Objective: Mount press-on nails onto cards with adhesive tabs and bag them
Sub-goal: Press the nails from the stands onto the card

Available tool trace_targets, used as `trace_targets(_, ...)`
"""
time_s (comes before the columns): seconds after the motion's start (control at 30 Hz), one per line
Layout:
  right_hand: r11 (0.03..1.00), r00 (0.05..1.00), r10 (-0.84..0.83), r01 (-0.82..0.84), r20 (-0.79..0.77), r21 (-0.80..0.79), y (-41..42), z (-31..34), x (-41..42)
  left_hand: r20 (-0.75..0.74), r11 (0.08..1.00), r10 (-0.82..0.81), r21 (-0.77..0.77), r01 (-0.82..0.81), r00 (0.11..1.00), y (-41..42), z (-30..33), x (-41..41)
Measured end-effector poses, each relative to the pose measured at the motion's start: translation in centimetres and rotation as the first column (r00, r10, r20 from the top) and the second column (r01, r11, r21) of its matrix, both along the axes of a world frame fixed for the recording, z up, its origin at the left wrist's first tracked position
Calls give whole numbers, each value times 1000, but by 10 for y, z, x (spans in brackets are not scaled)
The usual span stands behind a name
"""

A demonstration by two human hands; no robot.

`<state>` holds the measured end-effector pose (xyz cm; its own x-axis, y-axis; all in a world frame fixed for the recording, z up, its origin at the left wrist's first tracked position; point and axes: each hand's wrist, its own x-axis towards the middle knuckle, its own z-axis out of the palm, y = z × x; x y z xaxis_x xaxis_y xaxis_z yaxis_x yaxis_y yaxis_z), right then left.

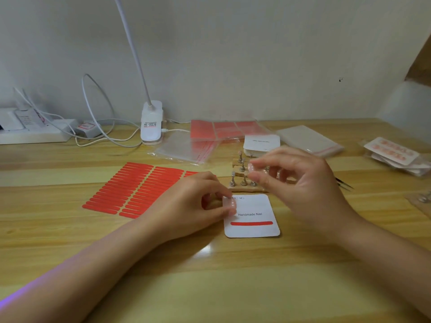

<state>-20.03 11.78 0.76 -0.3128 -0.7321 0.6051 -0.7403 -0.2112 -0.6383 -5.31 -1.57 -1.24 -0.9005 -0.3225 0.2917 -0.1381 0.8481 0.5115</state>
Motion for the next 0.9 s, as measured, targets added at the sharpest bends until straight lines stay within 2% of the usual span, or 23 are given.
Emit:
trace_targets(0.07,998,999,26,-24,-41,56,2,-9,-1,0,1000,3,-16,-3,1000,0,0,0)
trace_targets(0.27,991,995,-44,55,-91,122,3,-33,-4,15,997,26,-67,-25,1000,1,-2,-1)
trace_targets(0.47,981,987,-48,76,-152,180,5,-36,-6,31,995,17,98,-20,999,-1,-2,-3)
trace_targets(0.53,983,983,-49,79,-177,163,5,-36,-5,-2,974,18,225,-17,1000,0,-1,-3)
trace_targets(0.7,995,966,-69,83,-248,46,5,-33,-2,-79,866,-22,497,59,997,3,5,-5)
trace_targets(0.83,995,958,-96,87,-271,-46,4,-32,0,-127,691,-46,712,123,991,5,9,-5)
trace_targets(0.9,994,954,-101,86,-284,-64,4,-32,1,-129,623,-60,770,138,990,7,9,-5)
